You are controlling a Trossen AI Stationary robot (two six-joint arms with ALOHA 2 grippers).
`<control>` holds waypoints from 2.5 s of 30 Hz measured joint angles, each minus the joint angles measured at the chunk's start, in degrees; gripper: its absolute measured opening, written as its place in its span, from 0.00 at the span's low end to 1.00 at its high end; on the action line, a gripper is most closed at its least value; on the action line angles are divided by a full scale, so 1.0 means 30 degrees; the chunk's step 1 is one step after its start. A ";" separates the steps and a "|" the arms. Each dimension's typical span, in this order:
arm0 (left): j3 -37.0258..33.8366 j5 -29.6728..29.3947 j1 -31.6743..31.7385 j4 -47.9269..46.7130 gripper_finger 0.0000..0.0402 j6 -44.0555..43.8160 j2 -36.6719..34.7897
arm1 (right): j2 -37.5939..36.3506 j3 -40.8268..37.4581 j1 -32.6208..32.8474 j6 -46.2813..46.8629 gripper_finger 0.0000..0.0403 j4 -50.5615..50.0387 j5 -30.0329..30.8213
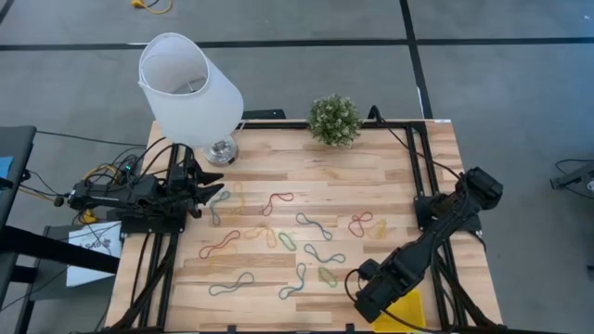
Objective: Pick and place rubber bands into bin
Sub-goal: Put the red rubber band into the yellow basket
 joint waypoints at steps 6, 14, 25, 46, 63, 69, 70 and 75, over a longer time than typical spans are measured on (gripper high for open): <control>0.0000 0.0016 -0.0006 0.0000 0.40 0.0007 0.0000 | 0.0000 0.0000 0.0039 0.0742 0.04 -0.0486 -0.0017; 0.0000 0.0997 -0.0007 0.0067 0.40 0.0138 0.0002 | 0.0000 0.0000 0.0336 0.0880 0.18 -0.0631 0.0138; 0.0000 0.0978 -0.0007 0.0141 0.40 0.0160 0.0003 | 0.0000 0.0000 0.0569 -0.0930 0.32 -0.0651 0.2534; 0.0000 0.0898 -0.0007 0.0359 0.40 0.0175 0.0002 | 0.0015 -0.0901 -0.7119 -1.1527 0.32 -0.4717 1.0059; 0.0000 0.0933 -0.0001 0.0109 0.40 0.0160 0.0006 | 0.0022 -0.4954 -1.1379 -1.7738 0.32 -0.2831 0.9018; 0.0000 0.0947 -0.0007 0.0131 0.40 0.0153 0.0003 | 0.0022 -0.4950 -1.2228 -1.9499 0.32 -0.1331 0.6507; 0.0000 0.0948 -0.0003 0.0131 0.40 0.0150 0.0004 | 0.0022 -0.4947 -1.2223 -1.9516 0.32 -0.1102 0.6402; 0.0000 0.0969 -0.0004 0.0131 0.40 0.0146 0.0003 | 0.0022 -0.4947 -1.2216 -1.9647 0.32 -0.0789 0.6387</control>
